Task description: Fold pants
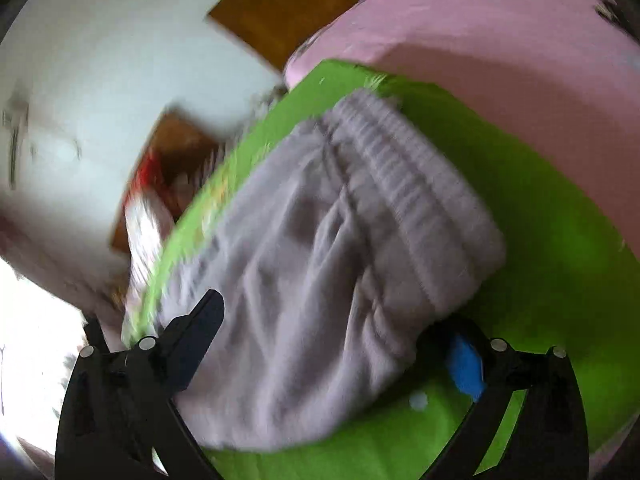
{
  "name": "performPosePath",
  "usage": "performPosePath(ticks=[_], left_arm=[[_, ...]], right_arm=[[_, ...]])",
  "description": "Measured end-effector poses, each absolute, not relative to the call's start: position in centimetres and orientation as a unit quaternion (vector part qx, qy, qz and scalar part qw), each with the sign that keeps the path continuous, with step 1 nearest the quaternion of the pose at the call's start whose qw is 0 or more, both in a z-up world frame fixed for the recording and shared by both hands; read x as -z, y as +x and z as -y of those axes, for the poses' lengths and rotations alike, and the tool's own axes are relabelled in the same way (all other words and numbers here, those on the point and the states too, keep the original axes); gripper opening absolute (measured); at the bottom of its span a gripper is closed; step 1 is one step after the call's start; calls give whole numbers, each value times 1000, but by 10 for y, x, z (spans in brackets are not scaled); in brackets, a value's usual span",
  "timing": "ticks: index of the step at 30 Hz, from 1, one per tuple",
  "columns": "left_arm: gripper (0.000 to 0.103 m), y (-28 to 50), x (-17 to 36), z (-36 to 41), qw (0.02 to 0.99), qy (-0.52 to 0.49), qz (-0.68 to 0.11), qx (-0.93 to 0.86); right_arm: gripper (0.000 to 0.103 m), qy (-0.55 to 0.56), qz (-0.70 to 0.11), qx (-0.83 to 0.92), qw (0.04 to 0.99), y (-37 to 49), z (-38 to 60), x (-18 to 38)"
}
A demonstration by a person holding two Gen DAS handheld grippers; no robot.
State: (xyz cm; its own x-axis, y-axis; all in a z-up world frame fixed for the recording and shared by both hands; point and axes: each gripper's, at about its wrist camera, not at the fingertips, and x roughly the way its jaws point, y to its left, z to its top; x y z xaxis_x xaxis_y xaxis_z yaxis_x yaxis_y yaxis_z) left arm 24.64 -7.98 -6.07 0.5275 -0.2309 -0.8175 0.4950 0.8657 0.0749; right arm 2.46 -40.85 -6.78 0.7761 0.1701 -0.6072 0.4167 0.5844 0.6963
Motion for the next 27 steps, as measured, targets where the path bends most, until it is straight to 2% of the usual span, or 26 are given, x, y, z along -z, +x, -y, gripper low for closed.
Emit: performPosePath(ticks=[1, 7, 12, 16, 17, 20, 23, 27], left_arm=[[102, 246, 60, 80, 861, 152, -438, 210], [102, 247, 62, 81, 859, 152, -441, 211], [102, 248, 63, 81, 858, 150, -444, 212], [102, 248, 63, 81, 858, 149, -444, 212], [102, 248, 63, 80, 858, 148, -443, 213], [102, 249, 62, 81, 858, 149, -444, 213], [102, 249, 62, 81, 858, 148, -444, 213], [101, 233, 28, 57, 880, 97, -408, 223]], right_arm=[[94, 457, -320, 78, 826, 25, 409, 68], [93, 378, -399, 27, 835, 32, 390, 60], [88, 378, -357, 92, 849, 44, 404, 55], [87, 393, -363, 81, 841, 68, 422, 59], [79, 396, -371, 68, 837, 71, 420, 59], [72, 394, -388, 23, 833, 65, 405, 62], [44, 382, -384, 45, 839, 57, 401, 62], [41, 402, -354, 62, 842, 45, 407, 68]])
